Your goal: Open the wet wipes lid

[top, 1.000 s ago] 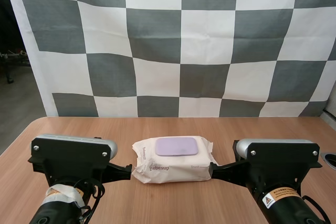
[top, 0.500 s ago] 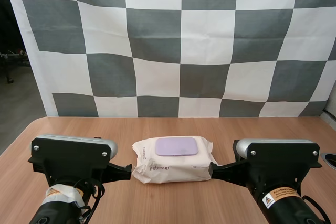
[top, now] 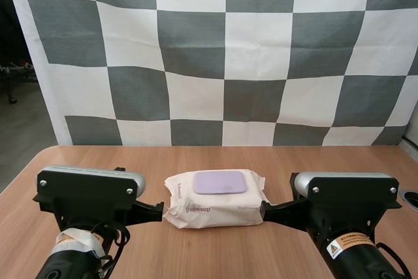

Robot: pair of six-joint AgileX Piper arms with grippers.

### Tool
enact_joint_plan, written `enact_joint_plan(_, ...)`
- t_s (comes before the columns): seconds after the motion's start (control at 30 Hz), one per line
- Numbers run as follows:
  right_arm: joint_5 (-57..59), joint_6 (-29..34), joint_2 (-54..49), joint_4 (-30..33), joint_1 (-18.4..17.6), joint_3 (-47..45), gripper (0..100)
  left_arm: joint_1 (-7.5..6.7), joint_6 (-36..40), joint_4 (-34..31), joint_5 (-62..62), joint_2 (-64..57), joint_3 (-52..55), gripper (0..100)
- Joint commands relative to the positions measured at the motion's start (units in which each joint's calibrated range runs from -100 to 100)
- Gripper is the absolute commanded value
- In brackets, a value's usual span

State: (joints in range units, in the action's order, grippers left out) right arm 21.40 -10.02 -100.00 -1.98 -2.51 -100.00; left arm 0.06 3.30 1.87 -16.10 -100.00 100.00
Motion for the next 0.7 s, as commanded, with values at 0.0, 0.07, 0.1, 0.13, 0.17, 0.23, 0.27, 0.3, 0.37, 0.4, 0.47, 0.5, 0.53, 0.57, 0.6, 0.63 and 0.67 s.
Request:
enact_joint_plan(0.0, -15.58, -0.09, 0.00, 0.72, -0.02, 0.00, 0, 0.01, -1.03, -1.11, 11.38, 0.00, 0.00, 0)
enact_joint_plan(0.07, -26.09, -0.32, 0.00, 0.72, -0.02, 0.00, 0, 0.01, -2.63, -2.19, 19.36, 0.00, 0.00, 0)
enact_joint_plan(0.1, -30.72, -0.32, 0.00, 0.72, -0.02, 0.00, 0, 0.01, -3.17, -2.19, 23.18, 0.00, 0.00, 0)
enact_joint_plan(0.13, -34.33, -0.32, 0.00, 0.72, -0.02, 0.00, 0, 0.01, -3.46, -2.19, 27.31, 0.00, 0.00, 0)
enact_joint_plan(0.17, -38.50, -0.33, 0.00, 0.72, -0.02, 0.00, 0, 0.01, -4.00, -2.19, 31.52, 0.00, 0.00, 0)
enact_joint_plan(0.23, -45.08, -0.76, 0.00, 0.72, -0.02, 0.00, 0, 0.01, -4.12, -2.19, 39.07, 0.00, 0.00, 0)
enact_joint_plan(0.27, -48.67, -1.25, 0.00, 0.72, -0.02, 0.00, 0, 0.01, -4.12, -2.19, 43.77, 0.00, 0.00, 0)
enact_joint_plan(0.3, -52.35, -2.16, 0.00, 0.72, -0.02, 0.00, 0, 0.01, -4.12, -2.19, 47.63, 0.00, 0.00, 0)
enact_joint_plan(0.37, -58.97, -4.03, 0.00, 0.72, -0.02, 0.00, 0, 0.01, -4.24, -2.19, 57.95, 0.00, 0.00, 0)
enact_joint_plan(0.4, -61.35, -5.03, 0.00, 0.72, -0.02, 0.00, 0, 0.01, -4.41, -2.19, 62.99, 0.00, 0.00, 0)
enact_joint_plan(0.47, -63.14, -7.39, 0.00, 0.86, -0.02, 0.00, 0, 0.01, -5.40, -3.68, 67.38, 0.00, 0.00, 0)
enact_joint_plan(0.5, -60.35, -9.63, 0.00, 1.67, -0.02, 0.00, 0, 0.01, -5.76, -4.79, 66.52, 0.00, -1.45, 0)
enact_joint_plan(0.53, -55.25, -12.12, 0.00, 1.98, -0.02, 0.64, 0, 0.01, -6.07, -5.52, 65.12, 0.00, -2.99, 0)
enact_joint_plan(0.57, -50.06, -14.00, 0.00, 2.46, -0.02, 2.74, 0, 0.01, -6.17, -5.59, 62.16, 0.76, -5.28, 0)
enact_joint_plan(0.6, -42.29, -15.45, 0.00, 2.93, -0.02, 5.50, 0, 0.01, -6.17, -5.59, 58.04, 2.09, -7.99, 0)
enact_joint_plan(0.63, -31.80, -16.36, 0.00, 4.11, -0.02, 8.83, 0, 0.01, -6.29, -5.59, 51.11, 3.80, -11.86, 0)
enact_joint_plan(0.67, -25.50, -17.09, 0.00, 5.75, -0.02, 12.41, 0, 0.01, -6.41, -6.06, 47.05, 5.51, -14.04, 0)
